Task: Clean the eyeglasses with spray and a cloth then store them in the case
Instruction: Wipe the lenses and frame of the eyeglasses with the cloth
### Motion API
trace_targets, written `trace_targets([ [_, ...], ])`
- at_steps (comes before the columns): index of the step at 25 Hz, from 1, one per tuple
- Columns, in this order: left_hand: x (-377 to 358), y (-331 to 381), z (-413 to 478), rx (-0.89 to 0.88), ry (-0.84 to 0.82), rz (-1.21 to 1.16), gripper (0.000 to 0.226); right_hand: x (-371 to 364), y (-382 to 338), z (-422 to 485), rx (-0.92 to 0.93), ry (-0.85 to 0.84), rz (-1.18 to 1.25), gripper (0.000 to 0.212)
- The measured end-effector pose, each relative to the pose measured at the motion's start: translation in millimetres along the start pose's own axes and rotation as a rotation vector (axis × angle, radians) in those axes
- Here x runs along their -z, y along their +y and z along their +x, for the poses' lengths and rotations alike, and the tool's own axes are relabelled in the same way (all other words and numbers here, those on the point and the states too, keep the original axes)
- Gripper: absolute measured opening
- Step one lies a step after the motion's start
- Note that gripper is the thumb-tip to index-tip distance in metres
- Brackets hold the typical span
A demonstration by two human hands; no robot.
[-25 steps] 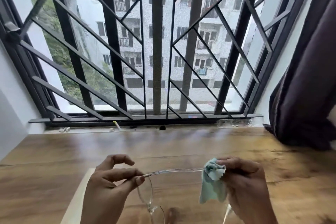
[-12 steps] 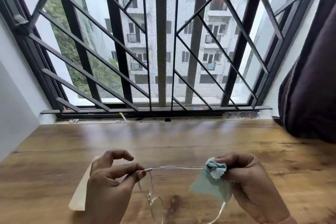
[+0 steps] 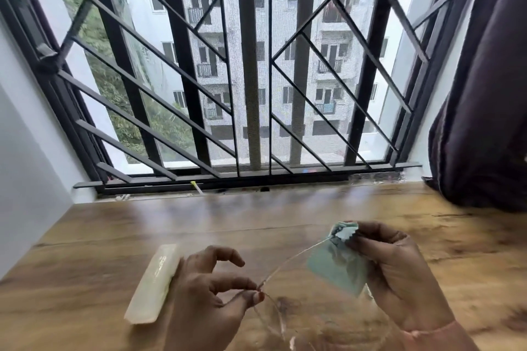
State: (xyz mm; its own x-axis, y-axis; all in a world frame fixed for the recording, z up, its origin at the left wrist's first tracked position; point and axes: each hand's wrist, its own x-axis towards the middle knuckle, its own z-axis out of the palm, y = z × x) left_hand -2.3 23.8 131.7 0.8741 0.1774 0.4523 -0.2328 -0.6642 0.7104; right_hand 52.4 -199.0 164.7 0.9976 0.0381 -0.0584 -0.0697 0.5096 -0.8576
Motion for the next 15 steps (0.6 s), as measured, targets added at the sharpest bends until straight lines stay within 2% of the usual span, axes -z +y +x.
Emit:
trace_targets([
  [4, 3, 15, -9, -0.003, -0.3, -0.024, 0.016, -6, 2, -4, 0.041, 0.021, -0.034, 0.06],
  [5, 4, 19, -10, 0.006, -0.31, -0.044, 0.016, -8, 2, -6, 0.057, 0.024, -0.05, 0.055],
  [8, -4, 19, -15, 0.104, -0.155, -0.132, 0.019, -11, 1, -9, 0.123, 0.037, -0.082, 0.045],
  [11, -15, 12, -18, 0.21, 0.007, -0.244, 0.024, -14, -4, -8, 0.261, 0.08, -0.134, 0.02],
  [15, -20, -1, -16, 0.372, 0.081, -0.38, 0.018, -9, -12, -1, 0.382, 0.157, -0.135, 0.018],
])
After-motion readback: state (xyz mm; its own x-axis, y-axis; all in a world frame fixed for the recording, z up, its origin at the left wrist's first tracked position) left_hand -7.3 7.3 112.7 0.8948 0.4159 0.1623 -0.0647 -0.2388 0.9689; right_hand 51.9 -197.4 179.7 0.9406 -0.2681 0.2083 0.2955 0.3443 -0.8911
